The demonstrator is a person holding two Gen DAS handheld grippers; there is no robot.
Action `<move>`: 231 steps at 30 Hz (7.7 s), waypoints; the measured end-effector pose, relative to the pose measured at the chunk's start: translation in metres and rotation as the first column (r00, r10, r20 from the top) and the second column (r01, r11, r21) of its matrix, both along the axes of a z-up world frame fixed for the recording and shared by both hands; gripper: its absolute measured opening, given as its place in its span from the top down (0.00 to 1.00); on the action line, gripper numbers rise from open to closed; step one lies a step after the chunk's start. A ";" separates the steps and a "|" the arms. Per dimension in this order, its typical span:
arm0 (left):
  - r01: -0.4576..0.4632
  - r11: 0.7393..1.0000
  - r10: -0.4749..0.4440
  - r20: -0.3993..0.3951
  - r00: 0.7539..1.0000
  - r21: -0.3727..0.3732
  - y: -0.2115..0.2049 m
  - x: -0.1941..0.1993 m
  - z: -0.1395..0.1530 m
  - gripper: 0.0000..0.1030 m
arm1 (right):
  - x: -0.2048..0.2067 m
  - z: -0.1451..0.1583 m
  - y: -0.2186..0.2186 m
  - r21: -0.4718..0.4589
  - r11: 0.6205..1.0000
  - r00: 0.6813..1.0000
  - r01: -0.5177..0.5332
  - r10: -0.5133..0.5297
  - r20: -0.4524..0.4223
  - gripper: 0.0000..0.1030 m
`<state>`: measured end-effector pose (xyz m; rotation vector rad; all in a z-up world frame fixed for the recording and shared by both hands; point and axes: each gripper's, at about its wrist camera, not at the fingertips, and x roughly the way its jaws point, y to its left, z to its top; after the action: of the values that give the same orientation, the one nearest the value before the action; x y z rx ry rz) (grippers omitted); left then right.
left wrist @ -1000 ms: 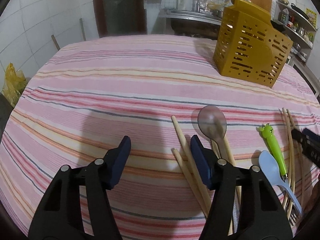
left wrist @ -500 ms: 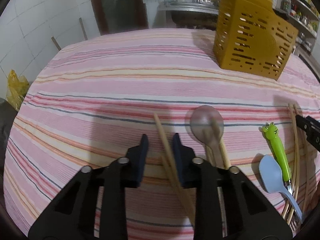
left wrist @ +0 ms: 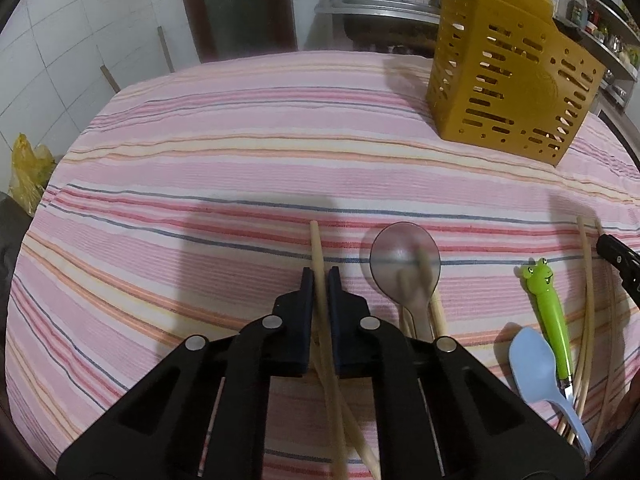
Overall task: Organize utensils
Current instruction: 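Close the left tool on a wooden chopstick while the right tool grasps another chopstick, then lift the chopsticks and carry both tools over the yellow slotted holder, then lower the chopsticks into the yellow holder and open both tools, then move both tools back down to the remaining chopsticks on the cloth, then close the right tool on a chopstick while the left tool grasps another chopstick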
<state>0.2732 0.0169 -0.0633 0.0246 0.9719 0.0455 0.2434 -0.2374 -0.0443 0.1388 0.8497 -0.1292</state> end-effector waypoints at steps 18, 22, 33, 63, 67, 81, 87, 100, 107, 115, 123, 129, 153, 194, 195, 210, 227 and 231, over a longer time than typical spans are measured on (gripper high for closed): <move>-0.003 0.998 0.019 0.239 0.971 -0.066 0.016 -0.058 0.065 0.96 | -0.062 0.061 0.014 -0.015 1.000 0.956 0.001 0.003 0.294 0.94; 0.011 0.999 0.006 0.317 0.949 -0.052 0.015 -0.075 0.086 0.96 | -0.078 0.072 0.016 -0.019 1.000 0.936 0.009 -0.002 0.353 0.94; 0.068 0.998 -0.054 0.449 0.892 -0.015 0.017 -0.123 0.113 0.96 | -0.119 0.088 0.016 -0.014 1.000 0.890 0.007 0.000 0.456 0.94; 0.123 0.989 -0.060 0.560 0.827 -0.076 0.041 -0.156 0.134 0.96 | -0.158 0.108 0.021 -0.043 0.999 0.834 0.004 0.021 0.551 0.94; 0.134 0.988 -0.064 0.574 0.817 -0.081 0.037 -0.157 0.141 0.96 | -0.158 0.114 0.018 -0.043 0.999 0.825 -0.005 0.028 0.564 0.94; 0.162 0.982 -0.073 0.601 0.796 -0.094 0.028 -0.140 0.164 0.96 | -0.142 0.135 0.008 -0.041 0.999 0.811 -0.021 0.041 0.584 0.94; 0.192 0.973 -0.078 0.604 0.794 -0.127 0.023 -0.124 0.179 0.96 | -0.130 0.150 0.003 -0.048 0.999 0.805 -0.014 0.040 0.592 0.94; 0.264 0.956 -0.107 0.690 0.716 -0.125 -0.015 -0.060 0.239 0.96 | -0.063 0.207 -0.014 -0.028 1.000 0.751 -0.007 0.024 0.660 0.94; 0.289 0.950 -0.104 0.758 0.644 -0.116 -0.054 0.005 0.279 0.96 | 0.003 0.247 -0.014 -0.026 1.000 0.693 -0.009 0.024 0.721 0.94; 0.295 0.952 -0.129 0.781 0.612 -0.074 -0.093 0.088 0.260 0.96 | 0.070 0.243 -0.011 -0.038 0.999 0.660 0.001 0.028 0.751 0.94; 0.266 0.961 -0.138 0.712 0.688 -0.071 -0.095 0.131 0.188 0.96 | 0.106 0.178 -0.015 -0.042 0.999 0.715 -0.004 0.032 0.699 0.94; 0.257 0.964 -0.148 0.672 0.726 -0.066 -0.089 0.135 0.165 0.96 | 0.115 0.148 -0.020 -0.033 0.999 0.769 -0.019 0.036 0.639 0.94; 0.063 0.995 -0.096 0.661 0.744 0.074 -0.003 -0.054 0.242 0.04 | -0.060 0.188 -0.040 -0.101 0.991 0.827 0.086 -0.014 0.562 0.11; -0.080 0.997 0.079 0.062 0.995 0.020 0.020 -0.041 0.011 0.10 | 0.002 -0.003 0.035 -0.070 0.998 1.000 -0.006 0.004 -0.025 0.59; -0.080 0.997 0.079 0.057 0.995 0.023 0.018 -0.041 0.010 0.10 | 0.003 -0.004 0.035 -0.065 0.998 0.999 -0.009 0.007 -0.032 0.65; -0.094 0.995 0.094 -0.013 0.995 -0.038 0.017 -0.047 0.001 0.25 | -0.016 -0.003 0.010 0.023 0.998 0.998 -0.064 0.065 -0.019 0.89; -0.005 1.000 0.005 -0.044 0.999 -0.015 -0.006 -0.031 0.003 0.81 | -0.022 -0.007 -0.005 0.014 0.998 0.998 -0.058 0.059 -0.021 0.92; 0.014 0.999 -0.016 -0.050 0.999 -0.038 -0.004 -0.022 0.003 0.90 | -0.023 -0.008 -0.006 0.018 0.999 0.999 -0.047 0.048 -0.018 0.92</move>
<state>0.2517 0.0126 -0.0598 -0.0020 1.0230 0.0127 0.2201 -0.2435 -0.0522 0.1342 0.8723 -0.0787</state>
